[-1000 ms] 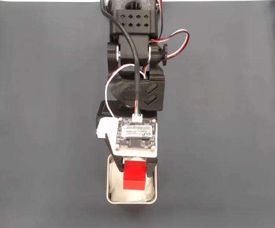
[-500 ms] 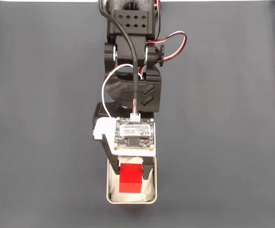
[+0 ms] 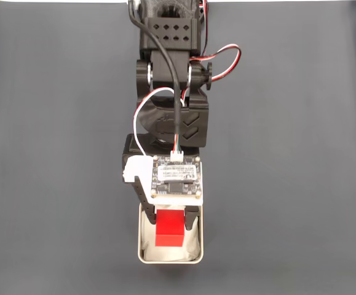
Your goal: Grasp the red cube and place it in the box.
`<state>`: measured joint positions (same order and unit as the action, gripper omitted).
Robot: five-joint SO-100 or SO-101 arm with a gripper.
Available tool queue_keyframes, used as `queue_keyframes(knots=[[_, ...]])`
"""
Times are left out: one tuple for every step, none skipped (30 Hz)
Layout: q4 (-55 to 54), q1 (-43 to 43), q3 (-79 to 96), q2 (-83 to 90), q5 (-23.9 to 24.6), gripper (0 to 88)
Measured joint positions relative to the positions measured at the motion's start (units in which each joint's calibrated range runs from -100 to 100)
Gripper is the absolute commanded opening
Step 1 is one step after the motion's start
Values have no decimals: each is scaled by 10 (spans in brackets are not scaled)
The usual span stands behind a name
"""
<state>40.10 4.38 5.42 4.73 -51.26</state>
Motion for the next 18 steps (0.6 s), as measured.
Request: queue_keyframes(knots=[[0,0,0,0,0,21],[0,0,3,0,0,22],[0,0,5,0,0,33],[0,0,5,0,0,68],[0,0,6,0,0,139],[0,0,11,0,0,239],[0,0,12,0,0,311],[0,0,12,0,2,357],[0,0,13,0,5,390],[0,0,13,0,6,416],[0,0,13,0,6,438],[0,0,13,0,6,455],[0,0,13,0,6,471],[0,0,13,0,6,480],[0,1,13,0,6,489],[-1,1,13,0,6,496],[-1,2,13,0,6,500],[-3,3,13,0,6,505]])
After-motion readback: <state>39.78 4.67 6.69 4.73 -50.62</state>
